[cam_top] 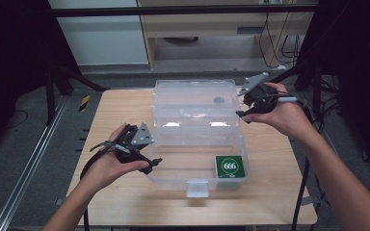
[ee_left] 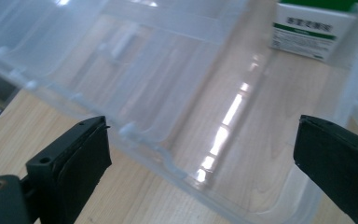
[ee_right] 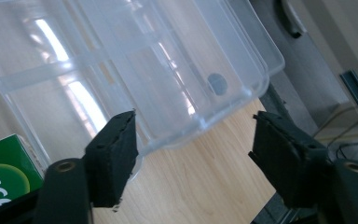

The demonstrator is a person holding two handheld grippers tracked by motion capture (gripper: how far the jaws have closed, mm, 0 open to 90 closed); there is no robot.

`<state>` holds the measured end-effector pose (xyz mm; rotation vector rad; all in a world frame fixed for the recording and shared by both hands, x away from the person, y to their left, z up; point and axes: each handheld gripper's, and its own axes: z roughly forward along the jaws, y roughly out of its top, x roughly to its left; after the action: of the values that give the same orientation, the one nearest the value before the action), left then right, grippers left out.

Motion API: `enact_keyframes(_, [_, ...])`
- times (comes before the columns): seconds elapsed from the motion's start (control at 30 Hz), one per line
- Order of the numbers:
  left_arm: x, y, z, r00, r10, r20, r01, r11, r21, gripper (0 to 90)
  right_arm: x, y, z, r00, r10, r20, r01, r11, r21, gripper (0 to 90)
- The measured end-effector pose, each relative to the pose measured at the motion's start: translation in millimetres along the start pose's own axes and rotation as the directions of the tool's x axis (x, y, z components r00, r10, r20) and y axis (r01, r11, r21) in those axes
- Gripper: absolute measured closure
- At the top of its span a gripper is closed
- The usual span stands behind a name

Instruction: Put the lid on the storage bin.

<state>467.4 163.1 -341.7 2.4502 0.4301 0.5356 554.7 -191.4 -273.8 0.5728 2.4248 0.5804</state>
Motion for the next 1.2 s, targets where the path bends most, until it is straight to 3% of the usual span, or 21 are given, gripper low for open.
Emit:
enact_keyframes(0.07, [-5.5,3.3,3.1,0.9989,0.033,0.034,-0.033,0.9994,0.009,5.3,-1.7,11.9,3.2,0.9985,-0.047,-0.029,0.047,0.999,0.005,38.9])
enact_keyframes(0.1, [-5.5,3.3,3.1,0.9989,0.033,0.034,-0.033,0.9994,0.009,5.8,-1.7,11.9,3.2,0.9985,-0.047,-0.029,0.047,0.999,0.005,38.9])
enact_keyframes(0.13, [-11.9,4.8,6.5,0.9954,0.058,0.077,-0.06,0.998,0.019,6.6,-0.6,22.0,6.3,0.9938,-0.092,-0.063,0.093,0.996,0.012,44.7])
enact_keyframes(0.27, [-21.4,5.6,10.4,0.9902,0.077,0.116,-0.081,0.9964,0.024,10.9,7.0,35.0,14.4,0.9807,-0.144,-0.132,0.146,0.989,0.005,52.8])
enact_keyframes(0.33, [-24.0,5.8,11.6,0.9897,0.072,0.124,-0.075,0.9969,0.024,10.5,9.8,36.8,17.6,0.9762,-0.162,-0.144,0.167,0.986,0.02,54.8])
enact_keyframes(0.4, [-32.8,5.9,15.6,0.9878,0.088,0.128,-0.094,0.9948,0.039,4.3,15.8,40.6,28.9,0.9652,-0.21,-0.156,0.223,0.972,0.071,55.3])
enact_keyframes(0.53, [-40.8,5.1,20.3,0.9846,0.108,0.138,-0.118,0.9909,0.065,6.2,20.7,42.9,43.2,0.9557,-0.229,-0.185,0.251,0.962,0.108,55.7])
enact_keyframes(0.63, [-45.5,3.4,24.7,0.9766,0.14,0.163,-0.159,0.9811,0.11,10.7,20.6,44.1,49.8,0.9486,-0.247,-0.198,0.274,0.954,0.124,59.9])
enact_keyframes(0.77, [-46.8,3.3,30.9,0.9715,0.143,0.189,-0.172,0.9748,0.143,18.9,19.6,47.7,57.5,0.9403,-0.259,-0.221,0.294,0.945,0.142,66.9])
enact_keyframes(0.8, [-49.6,4.5,33.7,0.9646,0.155,0.213,-0.19,0.9691,0.157,22.1,19.8,49.4,58.3,0.9336,-0.277,-0.228,0.314,0.937,0.15,69.7])
enact_keyframes(0.83, [-49.6,4.5,33.7,0.9646,0.155,0.213,-0.19,0.9691,0.157,24.5,19.8,49.4,58.3,0.9336,-0.277,-0.228,0.314,0.937,0.15,69.7])
enact_keyframes(0.87, [-51.8,4.3,37.4,0.9596,0.169,0.225,-0.212,0.9597,0.184,26.0,20.8,50.4,58.7,0.9277,-0.296,-0.228,0.337,0.926,0.169,72.3])
enact_keyframes(0.9, [-51.8,4.3,37.4,0.9596,0.169,0.225,-0.212,0.9597,0.184,26.7,21.2,51.0,59.2,0.9223,-0.307,-0.235,0.351,0.92,0.175,74.6])
enact_keyframes(0.93, [-51.4,3.7,41.0,0.9573,0.177,0.229,-0.226,0.9504,0.213,28.3,22.0,51.3,59.9,0.9189,-0.311,-0.242,0.357,0.917,0.175,76.2])
enact_keyframes(1.0, [-51.9,2.9,43.1,0.96,0.163,0.228,-0.212,0.9537,0.213,31.5,23.2,51.2,60.7,0.9176,-0.314,-0.243,0.361,0.915,0.179,77.6])
enact_keyframes(1.03, [-51.0,2.9,45.1,0.9603,0.152,0.234,-0.206,0.9515,0.229,32.8,23.9,51.4,61.2,0.9151,-0.324,-0.24,0.369,0.912,0.178,78.5])
enact_keyframes(1.2, [-51.8,2.6,46.7,0.9517,0.171,0.255,-0.236,0.9387,0.251,44.5,23.4,53.9,61.4,0.9038,-0.341,-0.258,0.392,0.903,0.178,80.5])
